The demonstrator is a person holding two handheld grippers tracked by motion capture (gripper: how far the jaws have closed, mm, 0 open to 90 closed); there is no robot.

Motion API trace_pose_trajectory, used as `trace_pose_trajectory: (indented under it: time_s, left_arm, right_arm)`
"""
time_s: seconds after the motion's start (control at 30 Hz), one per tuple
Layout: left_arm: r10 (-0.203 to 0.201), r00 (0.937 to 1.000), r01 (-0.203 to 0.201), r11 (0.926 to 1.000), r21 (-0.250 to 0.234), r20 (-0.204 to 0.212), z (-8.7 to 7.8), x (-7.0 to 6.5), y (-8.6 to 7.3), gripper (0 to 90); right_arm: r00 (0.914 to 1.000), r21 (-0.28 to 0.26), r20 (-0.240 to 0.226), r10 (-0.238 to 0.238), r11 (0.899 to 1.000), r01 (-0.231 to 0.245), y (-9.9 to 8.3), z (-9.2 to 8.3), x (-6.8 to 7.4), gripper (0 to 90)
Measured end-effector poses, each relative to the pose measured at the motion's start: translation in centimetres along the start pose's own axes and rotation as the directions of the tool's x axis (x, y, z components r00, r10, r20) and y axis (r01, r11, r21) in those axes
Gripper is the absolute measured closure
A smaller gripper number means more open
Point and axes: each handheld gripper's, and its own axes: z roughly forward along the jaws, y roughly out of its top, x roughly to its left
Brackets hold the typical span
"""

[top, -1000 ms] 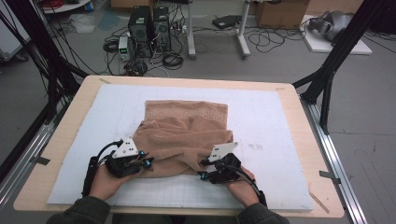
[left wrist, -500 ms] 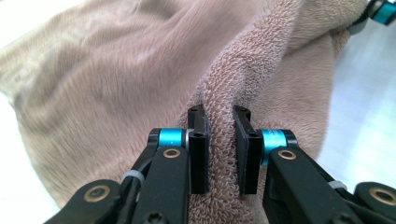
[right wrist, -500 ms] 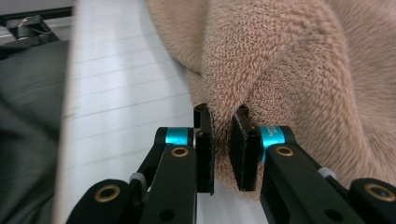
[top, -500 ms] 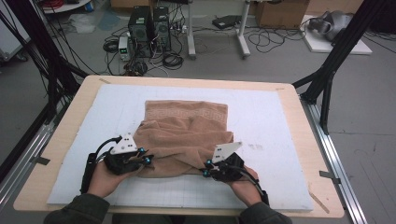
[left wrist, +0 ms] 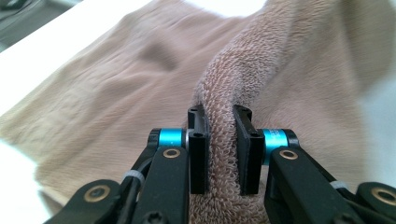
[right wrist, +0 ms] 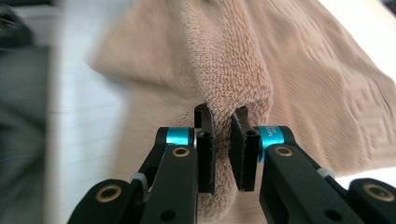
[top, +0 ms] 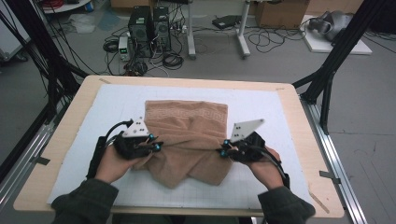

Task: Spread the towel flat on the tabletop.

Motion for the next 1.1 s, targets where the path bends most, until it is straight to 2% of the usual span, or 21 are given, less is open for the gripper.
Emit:
trace_pose_trajectory:
  time_s: [0.03,0.07,0.1,0.13,0.17,0.2,0.23,0.27,0.37,0.4,0.5,0.53,0.57,0.6,0.63,0.67,0.77,0.83,0.87,0.93,1.1]
  left_arm:
    - [0.0,1.0,0.0,1.0,0.0,0.0,0.0,0.0,0.0,77.9]
    - [-0.049,0.9988,0.049,0.9982,0.035,-0.007,2.2,1.9,-0.3,77.8]
    - [-0.049,0.9988,0.049,0.9982,0.035,-0.007,2.2,1.9,-0.3,77.7]
    - [-0.098,0.995,0.099,0.9938,0.052,-0.018,3.9,3.5,-0.8,77.7]
    - [-0.098,0.995,0.099,0.9938,0.052,-0.018,3.9,3.5,-0.8,77.6]
    - [-0.113,0.9931,0.115,0.9902,0.079,-0.031,5.4,4.6,-1.4,77.2]
    - [-0.113,0.9931,0.115,0.9902,0.079,-0.031,5.4,4.6,-1.4,76.6]
    - [-0.135,0.9903,0.138,0.9863,0.091,-0.03,6.4,5.1,-1.8,75.2]
    - [-0.148,0.9881,0.15,0.9862,0.07,-0.042,6.2,5.3,-1.8,65.0]
    - [-0.152,0.9874,0.155,0.9865,0.054,-0.043,5.2,5.4,-1.7,62.7]
    - [-0.169,0.9846,0.17,0.9852,0.021,-0.045,3.8,5.5,-1.7,54.8]
    - [-0.162,0.9854,0.162,0.9868,-0.01,-0.052,2.1,5.4,-1.7,54.2]
    - [-0.162,0.9854,0.162,0.9868,-0.01,-0.052,2.1,5.4,-1.7,53.5]
    - [-0.156,0.9856,0.155,0.9876,-0.028,-0.064,0.4,5.2,-1.8,52.2]
    - [-0.156,0.9856,0.155,0.9876,-0.028,-0.064,0.4,5.2,-1.8,50.3]
    - [-0.149,0.9858,0.148,0.9887,-0.026,-0.077,-1.1,4.9,-2.1,49.4]
    - [-0.127,0.9885,0.125,0.9915,-0.037,-0.082,-2.5,4.3,-2.7,50.0]
    - [-0.119,0.9902,0.115,0.992,-0.053,-0.074,-3.4,3.5,-3.5,52.0]
    - [-0.101,0.9917,0.098,0.9944,-0.039,-0.079,-3.7,2.8,-4.5,52.4]
    - [-0.097,0.9926,0.095,0.9949,-0.035,-0.072,-3.6,2.4,-5.6,53.4]
    - [-0.125,0.9906,0.125,0.9922,-0.005,-0.057,-2.5,2.3,-7.4,54.4]
  right_arm:
    - [1.0,0.0,0.0,0.0,1.0,0.0,0.0,0.0,0.0,82.4]
    - [0.999,0.031,-0.002,0.044,0.999,-0.044,-0.5,2.1,-2.1,82.3]
    - [0.999,0.031,-0.002,0.044,0.999,-0.044,-0.5,2.1,-2.1,82.3]
    - [0.9971,0.075,0.006,0.076,0.994,-0.076,-0.9,4.2,-4.1,82.3]
    - [0.9971,0.075,0.006,0.076,0.994,-0.076,-0.9,4.2,-4.1,82.3]
    - [0.9922,0.091,-0.002,0.124,0.988,-0.124,-1.5,6.0,-5.6,82.3]
    - [0.9922,0.091,-0.002,0.124,0.988,-0.124,-1.5,6.0,-5.6,82.3]
    - [0.9857,0.108,-0.001,0.168,0.98,-0.167,-2.1,7.4,-6.7,82.1]
    - [0.983,0.105,-0.002,0.183,0.978,-0.182,-2.5,8.0,-7.3,79.4]
    - [0.9782,0.08,0.003,0.208,0.975,-0.207,-2.7,7.7,-7.6,75.0]
    - [0.9783,0.057,0.015,0.207,0.977,-0.207,-2.6,6.9,-7.4,69.1]
    - [0.9786,0.024,0.03,0.203,0.979,-0.204,-2.4,5.7,-6.9,65.1]
    - [0.9786,0.024,0.03,0.203,0.979,-0.204,-2.4,5.7,-6.9,65.1]
    - [0.9802,0.0,0.055,0.19,0.982,-0.191,-2.1,4.4,-6.3,61.8]
    - [0.9802,0.0,0.055,0.19,0.982,-0.191,-2.1,4.4,-6.3,61.8]
    - [0.9821,-0.026,0.057,0.18,0.984,-0.178,-1.9,3.1,-5.6,59.5]
    - [0.9861,-0.04,0.043,0.16,0.987,-0.159,-1.7,1.8,-4.3,59.1]
    - [0.9885,-0.04,0.036,0.147,0.989,-0.145,-1.6,1.7,-3.6,59.1]
    - [0.9931,-0.04,0.014,0.116,0.993,-0.115,-1.5,1.9,-2.3,59.0]
    - [0.9959,-0.015,-0.009,0.09,0.996,-0.09,-1.8,2.6,-1.1,58.0]
    - [0.9959,0.038,-0.032,0.085,0.996,-0.083,-2.9,5.0,-0.1,56.1]
